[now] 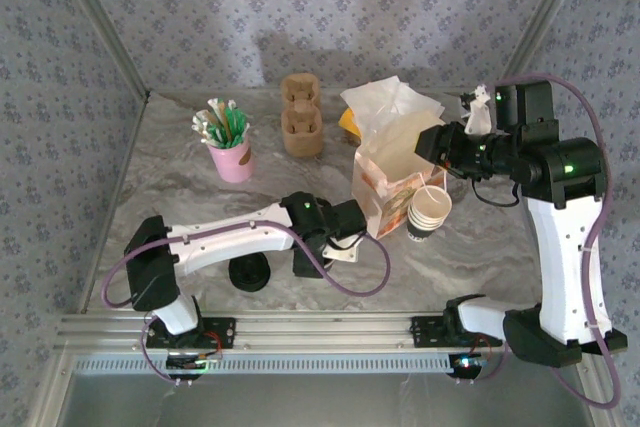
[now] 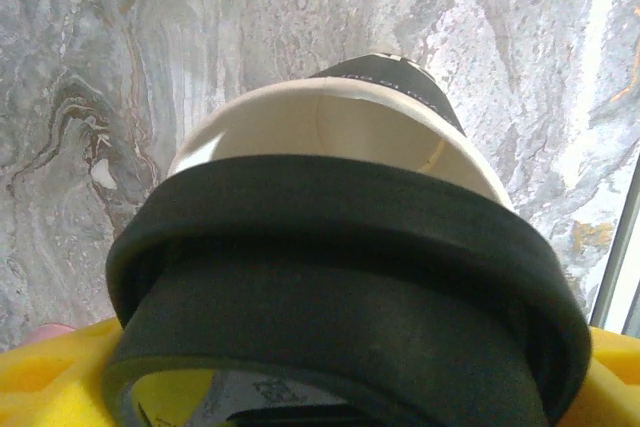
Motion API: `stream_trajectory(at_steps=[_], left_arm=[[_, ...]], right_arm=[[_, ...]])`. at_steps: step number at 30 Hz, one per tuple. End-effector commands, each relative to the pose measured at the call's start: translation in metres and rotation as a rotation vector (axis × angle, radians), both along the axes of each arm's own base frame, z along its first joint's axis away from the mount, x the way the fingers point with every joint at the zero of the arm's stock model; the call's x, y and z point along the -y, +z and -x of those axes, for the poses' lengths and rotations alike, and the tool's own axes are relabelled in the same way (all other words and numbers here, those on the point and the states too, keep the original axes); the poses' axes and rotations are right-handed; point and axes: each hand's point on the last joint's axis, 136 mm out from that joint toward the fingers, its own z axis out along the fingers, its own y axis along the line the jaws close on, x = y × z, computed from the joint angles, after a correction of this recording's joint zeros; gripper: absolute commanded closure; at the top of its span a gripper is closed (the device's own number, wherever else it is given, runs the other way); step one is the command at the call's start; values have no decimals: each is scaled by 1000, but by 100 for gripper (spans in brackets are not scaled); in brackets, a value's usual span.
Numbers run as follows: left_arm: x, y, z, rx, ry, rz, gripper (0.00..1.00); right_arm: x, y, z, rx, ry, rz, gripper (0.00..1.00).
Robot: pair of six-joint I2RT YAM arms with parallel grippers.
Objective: Pack the takeout coffee
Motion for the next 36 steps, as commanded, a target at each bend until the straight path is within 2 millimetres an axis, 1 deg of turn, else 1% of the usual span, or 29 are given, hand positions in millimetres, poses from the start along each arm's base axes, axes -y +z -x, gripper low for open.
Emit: stream_trajectory(at_steps=[1,11,22,36], left_arm=[[-3,4,-4,30,-30,-49,17],[1,5,-8,42,-44,-66,16],[0,5,-7,33,-56,-76,11],[1,10,-3,20,-71,-59,9]], right_arm=[[0,3,2,23,20,-5,62],[3,-3,4,14,13,-12,62],[7,-2,5,17,5,-25,62],[8,0,5,23,-2,-27,62]])
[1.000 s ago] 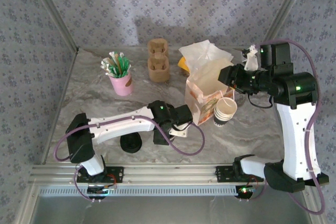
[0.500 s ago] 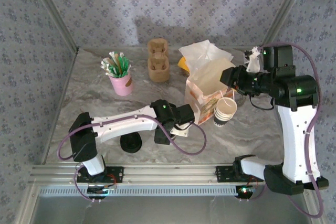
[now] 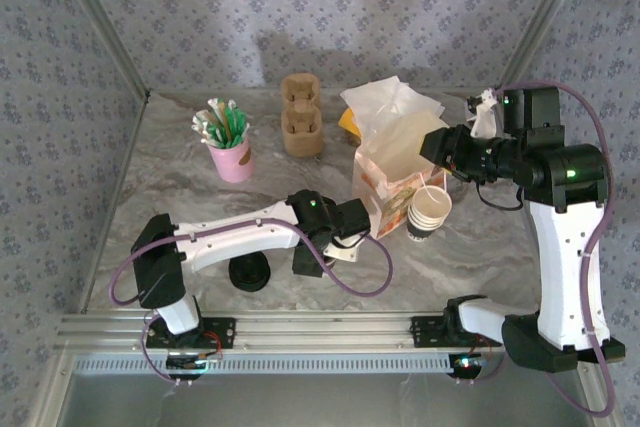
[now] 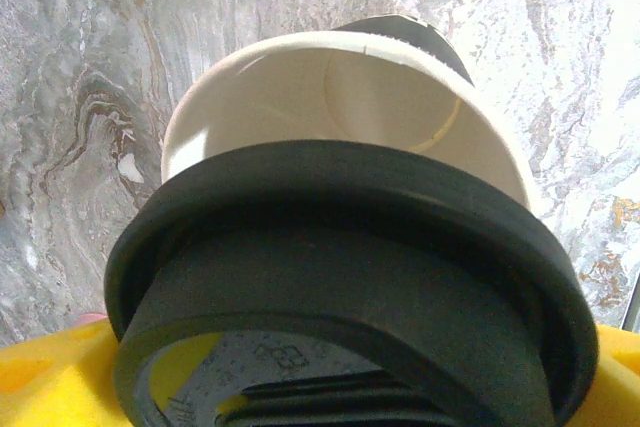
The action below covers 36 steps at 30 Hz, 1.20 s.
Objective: Pack the takeout coffee
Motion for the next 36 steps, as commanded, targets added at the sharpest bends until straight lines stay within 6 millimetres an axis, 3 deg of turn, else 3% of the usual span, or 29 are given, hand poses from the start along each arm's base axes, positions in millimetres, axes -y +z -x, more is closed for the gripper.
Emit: stream_trajectory(at_steps=[1,29,33,36], left_arm=[[1,8,4,-13,-27,-3,9],[17,10,9,-44,-39,22,2],[20,24,7,-21,-27,64,1],[24,53,5,7,-18,157,0]], right_arm=[[0,4,4,22,13,-4,62],[2,3,6,26,10,0,61],[2,4,7,30,12,-3,60],[1,9,9,49,26,-4,56]])
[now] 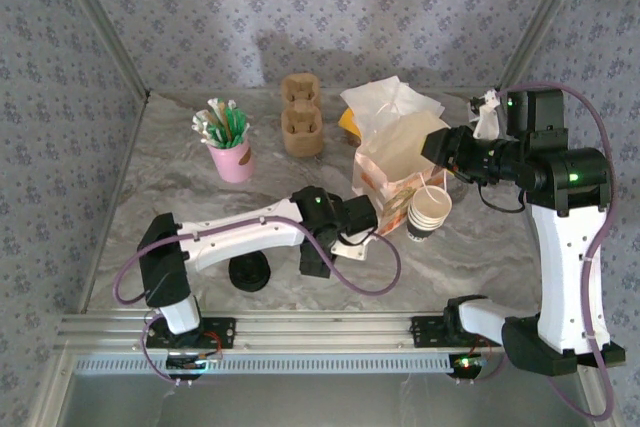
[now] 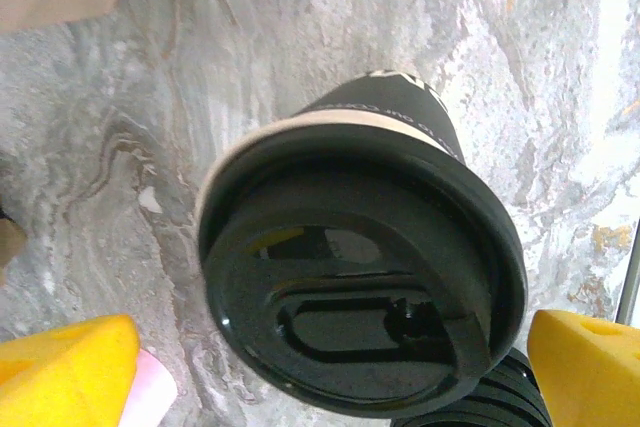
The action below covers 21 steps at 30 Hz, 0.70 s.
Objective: Pack the takeout coffee
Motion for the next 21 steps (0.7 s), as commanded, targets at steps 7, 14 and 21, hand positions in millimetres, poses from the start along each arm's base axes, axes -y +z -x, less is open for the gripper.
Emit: stream_trajectory(at_steps=[7,14,21], left_arm=[[-12,152,4,133,93,487,0],[-100,271,-32,289,623,1074,0],[-186,235,-39,98,1271,1234,0]], right_arm=[[-7,11,13,50,88,30,43],[-38,-18,25,-8,240,277,37],[-103,-70,38,-99,458,585,31]])
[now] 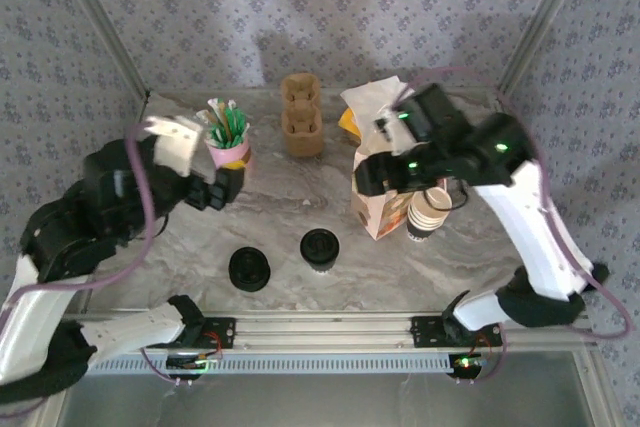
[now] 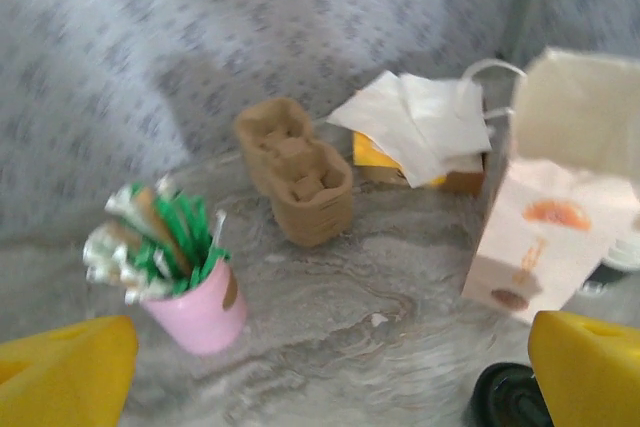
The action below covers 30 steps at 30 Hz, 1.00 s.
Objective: Pack the takeout coffee
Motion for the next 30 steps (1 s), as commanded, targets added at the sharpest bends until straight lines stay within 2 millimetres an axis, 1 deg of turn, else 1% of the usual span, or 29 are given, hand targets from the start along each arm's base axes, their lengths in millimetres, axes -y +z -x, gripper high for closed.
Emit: stream_trajectory(at_steps=[1,4,6,8,9,11,15,16,20,25,30], left_arm=[[-6,-63,-1,-344,169,159,0],[-16,-113,1,-564,287,207,0],[-17,-139,2,-660,329,257,0],[-17,-160,4,-723,360,324,0],[-18,-166,5,-735,367,346,0],[-22,-178,8,-746,396,372,0],[-28,-193,13,-751,416,367,0],[-28,-196,13,-753,417,357,0],[-26,-203,7,-756,412,340,0],[-21,-206,-7,-756,411,337,0],[-20,-207,-11,-755,414,325,0]], right_arm=[[-10,-33,7,-16,41,211,29],[-38,-67,18,-61,127,327,24],[-51,-88,24,-78,165,396,21],[-62,-108,30,-106,195,451,18],[-66,-115,32,-116,201,469,17],[-73,-132,34,-136,203,499,12],[-84,-158,43,-205,217,498,6],[-85,-163,44,-220,207,497,0],[-90,-178,41,-233,187,496,0],[-86,-193,32,-239,151,528,0],[-84,-200,21,-226,102,555,0]])
